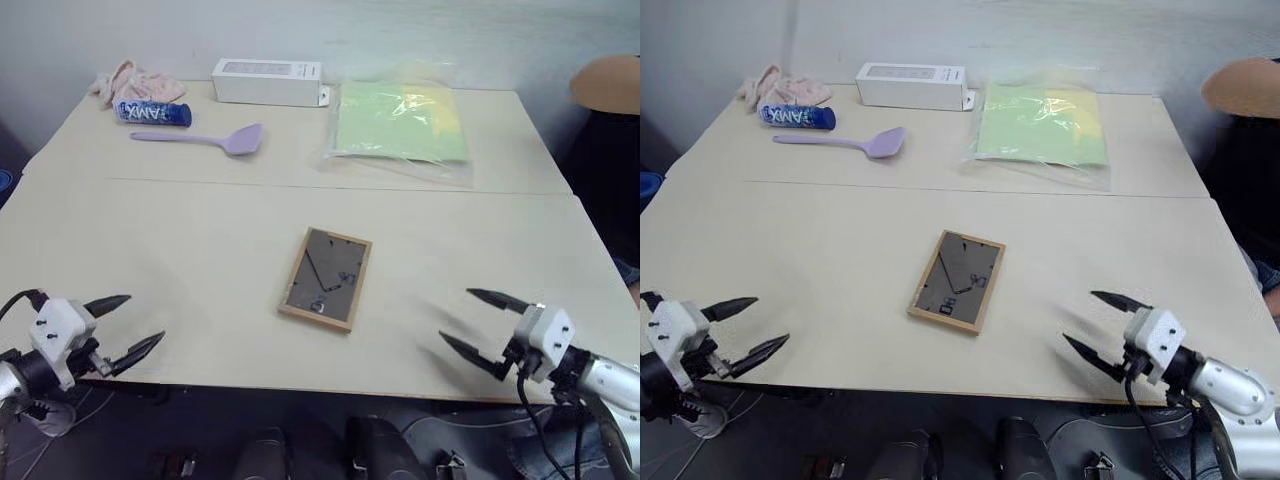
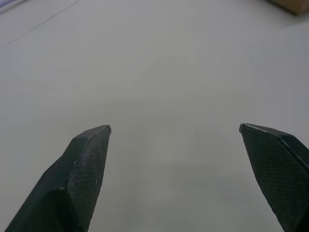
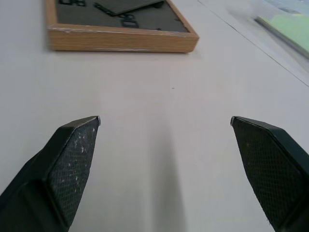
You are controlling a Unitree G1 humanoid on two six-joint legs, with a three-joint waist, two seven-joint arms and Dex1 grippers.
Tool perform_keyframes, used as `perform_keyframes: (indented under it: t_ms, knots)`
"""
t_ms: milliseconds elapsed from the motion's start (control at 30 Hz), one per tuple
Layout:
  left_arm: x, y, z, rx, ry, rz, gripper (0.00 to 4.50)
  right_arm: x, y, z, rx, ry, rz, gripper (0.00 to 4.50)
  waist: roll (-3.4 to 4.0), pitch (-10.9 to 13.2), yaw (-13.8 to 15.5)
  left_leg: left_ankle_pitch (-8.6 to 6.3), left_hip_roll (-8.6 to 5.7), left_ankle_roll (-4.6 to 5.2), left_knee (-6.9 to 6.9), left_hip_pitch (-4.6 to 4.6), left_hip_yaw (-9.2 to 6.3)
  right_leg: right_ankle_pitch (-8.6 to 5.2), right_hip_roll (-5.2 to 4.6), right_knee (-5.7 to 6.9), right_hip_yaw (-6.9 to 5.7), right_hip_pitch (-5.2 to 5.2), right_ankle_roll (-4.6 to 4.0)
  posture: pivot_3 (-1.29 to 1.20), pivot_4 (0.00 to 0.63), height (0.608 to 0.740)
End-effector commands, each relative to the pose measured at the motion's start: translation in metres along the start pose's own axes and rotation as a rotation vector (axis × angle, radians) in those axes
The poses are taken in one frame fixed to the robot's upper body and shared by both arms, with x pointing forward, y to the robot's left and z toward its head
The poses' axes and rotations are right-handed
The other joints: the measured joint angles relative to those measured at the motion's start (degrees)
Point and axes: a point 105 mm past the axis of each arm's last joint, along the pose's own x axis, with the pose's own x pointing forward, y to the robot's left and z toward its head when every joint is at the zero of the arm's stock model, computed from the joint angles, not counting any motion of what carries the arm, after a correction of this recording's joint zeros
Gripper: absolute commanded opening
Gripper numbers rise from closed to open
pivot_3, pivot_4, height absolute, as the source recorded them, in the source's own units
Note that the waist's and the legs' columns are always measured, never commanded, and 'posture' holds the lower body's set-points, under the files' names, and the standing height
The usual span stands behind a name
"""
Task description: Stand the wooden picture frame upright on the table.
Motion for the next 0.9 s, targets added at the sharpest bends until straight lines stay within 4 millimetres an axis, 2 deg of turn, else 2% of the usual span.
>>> perform_keyframes:
  t_ms: [33,133,233,267,367,467,600,667,767,900]
  knots:
    - [0.004,0.003,0.01,0.045,-0.022,-0.007,4.5,-0.001,0.013,0.002,-0.037,-0.024,0.064,4.47,0.0,0.0,0.04,0.0,0.0,0.0,0.0,0.0,-0.01,0.0,0.0,0.0,0.0,0.0,0.0,0.0,0.15,0.74]
    - [0.014,0.001,0.02,-0.053,-0.06,-0.029,4.5,0.007,0.019,0.008,-0.007,-0.063,0.076,4.47,0.0,0.0,0.09,0.0,0.0,-0.01,0.0,0.0,-0.01,0.0,0.0,0.0,-0.01,0.01,0.0,0.0,0.15,0.74]
    - [0.04,-0.012,0.04,-0.071,-0.089,-0.125,4.5,0.027,0.025,0.02,0.051,-0.099,0.11,3.91,0.0,0.0,0.17,0.03,0.0,-0.06,0.02,0.0,-0.01,0.01,-0.03,0.01,-0.01,0.03,0.01,0.0,0.15,0.74]
    - [0.045,-0.013,0.044,-0.07,-0.094,-0.134,4.1,0.031,0.025,0.022,0.057,-0.1,0.113,3.55,0.0,0.0,0.14,0.06,0.0,-0.11,0.06,-0.01,-0.03,0.01,-0.02,0.03,-0.02,0.03,0.03,0.0,0.15,0.74]
    - [0.081,-0.011,0.058,-0.045,-0.107,-0.13,3.31,0.051,0.025,0.021,0.072,-0.074,0.129,2.55,0.02,-0.02,0.15,0.17,-0.01,-0.31,0.07,0.0,-0.04,0.02,-0.01,0.07,-0.04,0.02,0.03,0.0,0.15,0.74]
    - [0.119,-0.021,0.066,-0.028,-0.099,-0.188,2.29,0.076,0.022,0.022,0.035,-0.063,0.125,1.42,0.02,-0.03,0.21,0.19,-0.05,-0.33,0.11,-0.05,-0.02,0.04,0.01,0.09,-0.06,-0.01,0.07,0.0,0.15,0.74]
    - [0.155,-0.041,0.068,-0.027,-0.094,-0.262,0.99,0.099,0.017,0.017,-0.007,-0.022,0.114,0.01,0.02,-0.03,0.01,0.2,-0.07,-0.33,0.13,-0.11,0.07,0.06,0.13,0.25,-0.04,-0.07,0.11,0.0,0.15,0.74]
    - [0.168,-0.051,0.068,-0.028,-0.082,-0.295,0.45,0.108,0.014,0.017,-0.008,-0.018,0.109,0.0,0.02,-0.03,0.02,0.21,-0.07,-0.33,0.18,-0.18,0.11,0.06,0.14,0.37,-0.04,-0.17,0.11,0.0,0.15,0.74]
    - [0.179,-0.066,0.064,-0.011,-0.057,-0.347,0.45,0.12,0.012,0.021,-0.017,-0.024,0.107,0.0,0.0,-0.04,0.2,0.21,-0.07,-0.31,0.35,-0.24,0.12,0.06,0.13,0.49,-0.06,-0.22,0.12,0.0,0.15,0.74]
    - [0.179,-0.084,0.071,-0.011,-0.088,-0.421,0.45,0.13,0.011,0.027,-0.022,-0.044,0.109,0.0,0.0,-0.04,0.25,0.22,-0.07,-0.32,0.46,-0.16,0.1,0.06,0.1,0.56,-0.02,-0.14,0.12,0.0,0.15,0.74]
